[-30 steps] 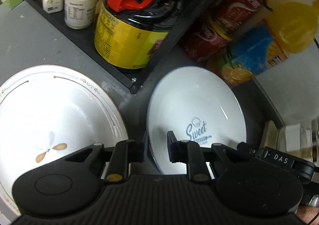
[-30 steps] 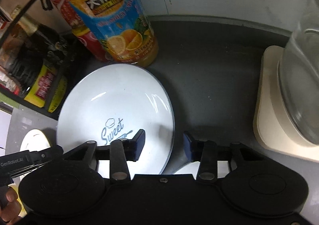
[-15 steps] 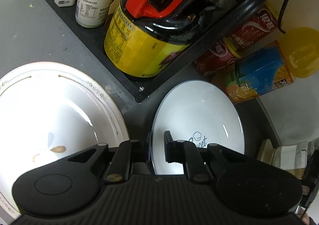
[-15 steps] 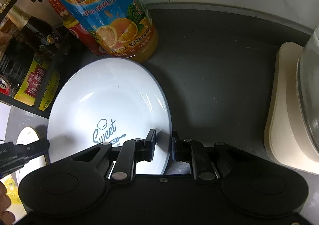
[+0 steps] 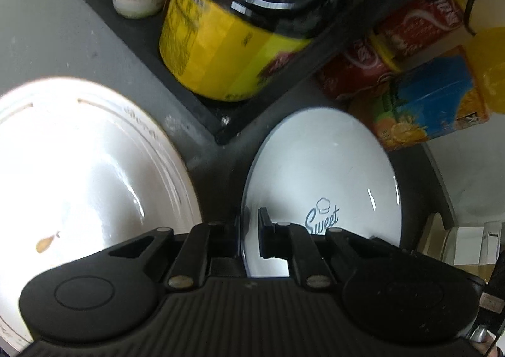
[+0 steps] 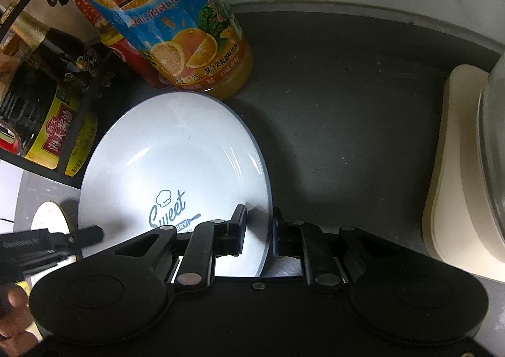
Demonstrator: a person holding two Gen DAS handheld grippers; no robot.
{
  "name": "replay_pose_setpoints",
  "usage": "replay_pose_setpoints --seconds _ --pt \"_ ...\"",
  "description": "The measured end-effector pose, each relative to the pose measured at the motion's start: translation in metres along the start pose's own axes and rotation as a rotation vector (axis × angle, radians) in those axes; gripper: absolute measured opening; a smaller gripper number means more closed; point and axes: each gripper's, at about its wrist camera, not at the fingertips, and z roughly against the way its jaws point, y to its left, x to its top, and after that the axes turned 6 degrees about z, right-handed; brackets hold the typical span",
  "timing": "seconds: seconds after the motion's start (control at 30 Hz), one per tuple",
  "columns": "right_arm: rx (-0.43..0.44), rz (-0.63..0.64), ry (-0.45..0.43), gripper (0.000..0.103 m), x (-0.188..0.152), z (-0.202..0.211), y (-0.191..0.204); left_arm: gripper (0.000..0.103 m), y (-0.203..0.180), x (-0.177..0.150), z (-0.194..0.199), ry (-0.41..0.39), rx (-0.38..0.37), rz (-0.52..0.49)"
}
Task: Organize plates and bowls
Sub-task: 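Lift the 'Sweet' plate with both grippers and carry it over the gold-rimmed plate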
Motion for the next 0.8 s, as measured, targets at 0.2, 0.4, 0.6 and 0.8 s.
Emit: replay_pose_setpoints --seconds 0.2,0.4,0.6,0.8 --pt "-0.003 -0.001 -0.01 0.015 -0.002 0.003 0.001 0.007 0.003 -0.004 -0.004 0.004 -0.004 0.014" --pt "0.026 -0.01 -0.057 0.01 -0.002 0.023 0.007 0.006 0.005 0.002 0.011 -0.008 -0.034 0.003" --pt "0.063 0.001 -0.081 0.008 0.0 0.042 0.018 0.006 0.013 0.008 0.028 -0.01 -0.05 -0.001" --pt "0.072 0.01 -0.089 0.009 -0.006 0.056 0.033 0.006 0.022 0.008 0.048 -0.01 -0.068 -0.01"
